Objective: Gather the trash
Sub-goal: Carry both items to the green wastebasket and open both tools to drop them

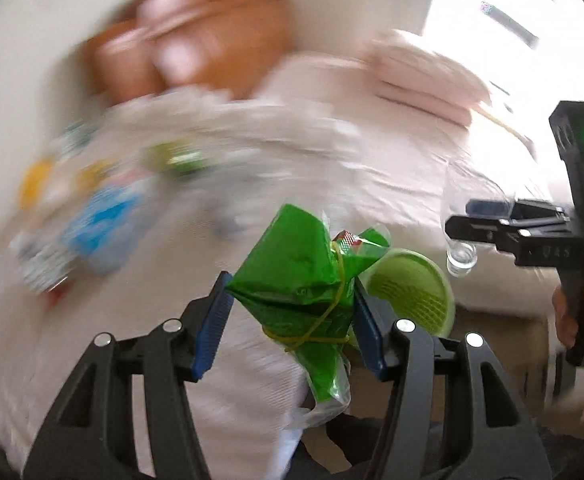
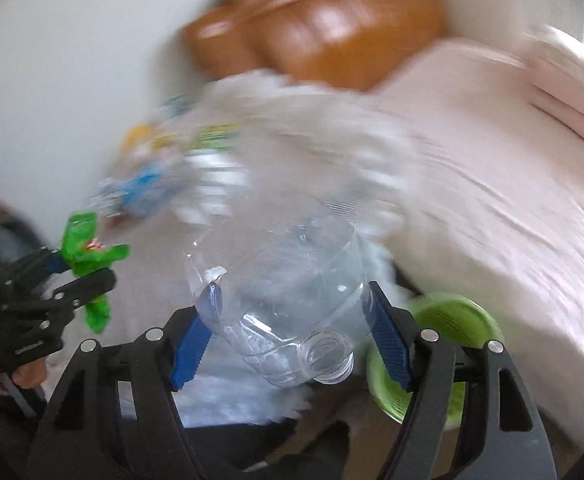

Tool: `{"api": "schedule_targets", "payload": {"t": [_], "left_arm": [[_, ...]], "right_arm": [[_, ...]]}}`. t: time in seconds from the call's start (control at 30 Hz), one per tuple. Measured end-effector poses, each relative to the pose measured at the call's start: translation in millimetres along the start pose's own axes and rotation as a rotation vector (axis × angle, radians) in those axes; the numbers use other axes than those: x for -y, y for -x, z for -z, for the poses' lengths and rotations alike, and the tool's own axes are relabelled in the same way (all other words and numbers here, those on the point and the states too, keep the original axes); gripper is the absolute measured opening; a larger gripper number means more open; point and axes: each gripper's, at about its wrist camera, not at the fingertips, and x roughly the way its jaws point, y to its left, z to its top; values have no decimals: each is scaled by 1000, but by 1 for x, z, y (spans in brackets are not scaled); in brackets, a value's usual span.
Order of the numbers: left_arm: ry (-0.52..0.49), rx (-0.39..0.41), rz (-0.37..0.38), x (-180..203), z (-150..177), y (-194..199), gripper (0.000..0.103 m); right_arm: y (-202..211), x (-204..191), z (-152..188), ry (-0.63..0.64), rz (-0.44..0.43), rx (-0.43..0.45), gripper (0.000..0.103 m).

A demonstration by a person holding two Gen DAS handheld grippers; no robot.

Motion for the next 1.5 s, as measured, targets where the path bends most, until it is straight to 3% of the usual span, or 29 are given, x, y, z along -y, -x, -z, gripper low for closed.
{"api": "schedule_targets", "payload": {"t": [0.13,0.33,0.4,0.47,0.5,0.67,0.93,1.07,1.1,1.27,1.5], "left_arm": [[-135,-56,171,76,-26,-44,55],[-248,-103,253,160,-49,-91,55],[-247,-120,261,174,-55,-102,58],[-238,-120,258,181,-59,-107,82],[-233,-113,245,182,-64,-111,86],[-249,-85,171,202,-68,-106,95],[-198,-5,76,178,-76,-66,95],[-125,23,38,153,-73,-45,95],[-110,25,28,148,-72,-41,95],[-19,40,-45,111,-61,-19,95],[84,85,-153,55,-39,22,95]], "right_arm": [[31,71,29,-157,132,39,73],[62,138,57,-294,207,76,73],[69,158,62,-307,214,82,73],[72,168,63,-315,214,81,73],[76,176,66,-316,212,81,73],[75,194,65,-315,176,60,73],[34,192,58,-281,92,-12,74],[6,177,55,-259,114,-65,99],[3,174,54,-258,123,-70,101],[-7,154,45,-238,177,-96,101],[15,119,33,-173,213,-49,101]]}}
